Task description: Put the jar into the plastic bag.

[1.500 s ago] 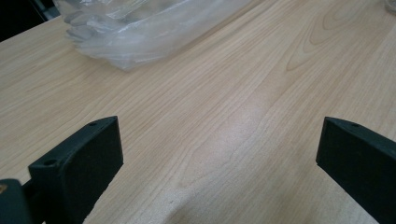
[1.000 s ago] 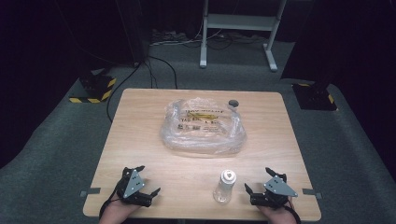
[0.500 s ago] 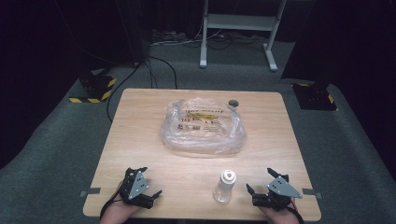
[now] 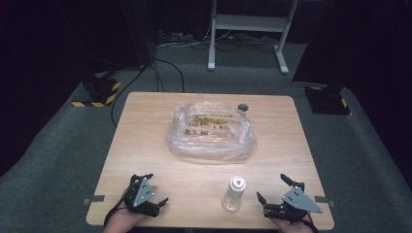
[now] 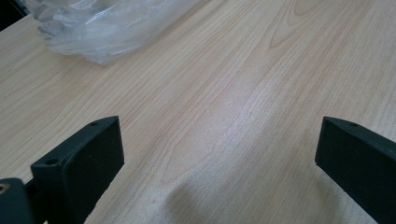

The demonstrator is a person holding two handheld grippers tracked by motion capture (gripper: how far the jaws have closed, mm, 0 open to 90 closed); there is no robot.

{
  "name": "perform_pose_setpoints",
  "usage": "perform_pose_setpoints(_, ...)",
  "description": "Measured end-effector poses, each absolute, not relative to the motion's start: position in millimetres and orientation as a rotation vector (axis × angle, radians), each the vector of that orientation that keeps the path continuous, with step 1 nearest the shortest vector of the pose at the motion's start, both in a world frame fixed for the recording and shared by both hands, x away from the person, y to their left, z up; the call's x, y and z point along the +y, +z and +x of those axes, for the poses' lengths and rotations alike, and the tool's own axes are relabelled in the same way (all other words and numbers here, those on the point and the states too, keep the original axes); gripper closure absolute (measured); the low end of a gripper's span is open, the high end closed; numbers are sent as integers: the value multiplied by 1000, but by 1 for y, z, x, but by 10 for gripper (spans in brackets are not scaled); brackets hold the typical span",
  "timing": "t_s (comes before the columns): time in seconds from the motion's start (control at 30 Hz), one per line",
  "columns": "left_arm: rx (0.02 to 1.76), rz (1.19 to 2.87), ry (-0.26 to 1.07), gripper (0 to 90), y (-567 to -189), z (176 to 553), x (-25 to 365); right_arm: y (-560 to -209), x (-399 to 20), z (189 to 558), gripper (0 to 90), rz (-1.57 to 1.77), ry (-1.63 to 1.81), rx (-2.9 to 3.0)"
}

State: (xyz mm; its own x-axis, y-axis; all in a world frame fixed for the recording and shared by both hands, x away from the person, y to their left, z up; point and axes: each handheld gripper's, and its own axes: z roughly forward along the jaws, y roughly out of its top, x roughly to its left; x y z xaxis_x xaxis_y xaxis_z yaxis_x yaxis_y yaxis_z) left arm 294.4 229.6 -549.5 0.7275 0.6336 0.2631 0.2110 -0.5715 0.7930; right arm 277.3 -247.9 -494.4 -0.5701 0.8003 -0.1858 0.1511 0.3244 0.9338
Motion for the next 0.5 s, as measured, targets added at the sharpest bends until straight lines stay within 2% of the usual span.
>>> perform_pose_setpoints(0.5, 624, 2152, 686, 15, -550, 294, 229, -477, -233, 264, 1, 812, 1379, 1944)
